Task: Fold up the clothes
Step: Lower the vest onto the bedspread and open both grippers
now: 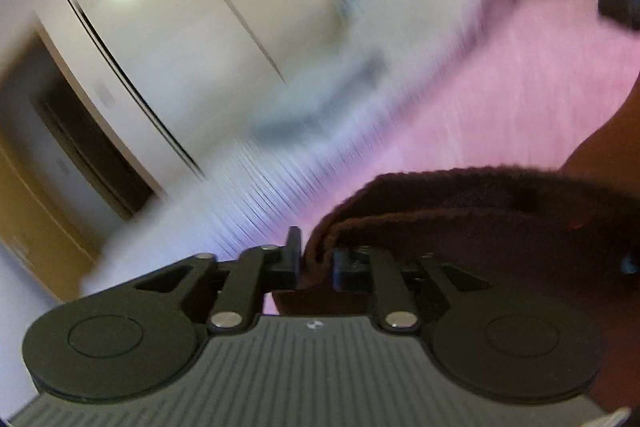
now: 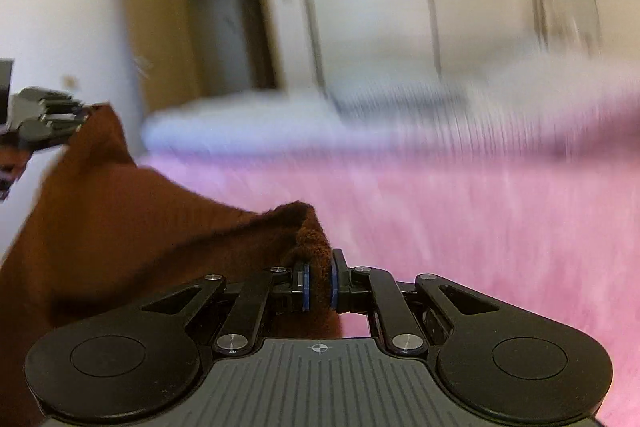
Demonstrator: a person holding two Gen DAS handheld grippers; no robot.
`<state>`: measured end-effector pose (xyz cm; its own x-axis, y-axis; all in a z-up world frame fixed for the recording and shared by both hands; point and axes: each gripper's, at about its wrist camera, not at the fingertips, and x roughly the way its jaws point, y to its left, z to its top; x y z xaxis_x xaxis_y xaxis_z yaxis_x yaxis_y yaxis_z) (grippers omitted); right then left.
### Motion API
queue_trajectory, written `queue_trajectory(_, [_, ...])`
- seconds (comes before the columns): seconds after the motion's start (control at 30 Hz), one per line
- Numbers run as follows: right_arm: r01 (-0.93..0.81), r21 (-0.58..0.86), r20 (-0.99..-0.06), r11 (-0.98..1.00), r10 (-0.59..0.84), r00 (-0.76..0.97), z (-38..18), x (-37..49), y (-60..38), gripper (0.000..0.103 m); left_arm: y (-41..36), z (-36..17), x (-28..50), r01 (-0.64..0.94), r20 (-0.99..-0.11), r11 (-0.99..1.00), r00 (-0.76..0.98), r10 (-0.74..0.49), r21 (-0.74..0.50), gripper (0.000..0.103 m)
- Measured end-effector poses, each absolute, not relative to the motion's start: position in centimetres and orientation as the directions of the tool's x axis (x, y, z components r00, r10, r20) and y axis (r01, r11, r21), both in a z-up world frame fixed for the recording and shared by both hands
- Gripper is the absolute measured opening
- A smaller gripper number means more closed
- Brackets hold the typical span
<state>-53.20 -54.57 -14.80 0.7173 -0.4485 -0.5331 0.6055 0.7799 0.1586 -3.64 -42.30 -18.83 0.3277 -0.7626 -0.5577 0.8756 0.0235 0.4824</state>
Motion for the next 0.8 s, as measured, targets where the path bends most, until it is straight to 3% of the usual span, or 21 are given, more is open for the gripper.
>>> queue_trajectory(0.1, [0.666,0.117,-0.682,0.737,-0.428,0.594,-21.3,-49.8,-59.8,0.015,-47.2,-27.6,-0.2,0.924,-0.697,0.062,0.328,-0.637,0.378,0.028])
queue_trajectory(0.2, [0.713,-0.004,-0.741,0.701,-0.481,0.469,-24.7,-48.5,-61.6,0.031,-46.3,-30.3,1.6,0.945,-0.730,0.107,0.307,-0.610,0.309,0.035])
queue_trajectory(0.3, [0.717,0.019,-0.733,0.697,-0.478,0.484,-25.9,-49.8,-61.3,0.039,-42.2,-30.3,2.2,0.948,-0.727,0.131,0.307,-0.614,0.289,0.038])
queue_trajectory(0.53, [0.652,0.063,-0.690,0.756,-0.439,0.576,-21.5,-53.1,-57.6,0.043,-29.6,-28.2,-0.4,0.974,-0.738,0.141,0.225,-0.636,0.175,0.047])
queue_trajectory(0.63, [0.618,0.146,-0.701,0.773,-0.359,0.616,-21.4,-56.3,-54.5,0.052,-24.3,-27.0,-3.5,0.992,-0.740,0.081,0.123,-0.661,0.093,0.051])
queue_trajectory(0.8, [0.638,0.295,-0.723,0.712,-0.270,0.636,-23.0,-60.7,-50.5,0.054,-18.4,-27.1,-7.5,0.989,-0.775,0.096,-0.028,-0.631,-0.114,0.060])
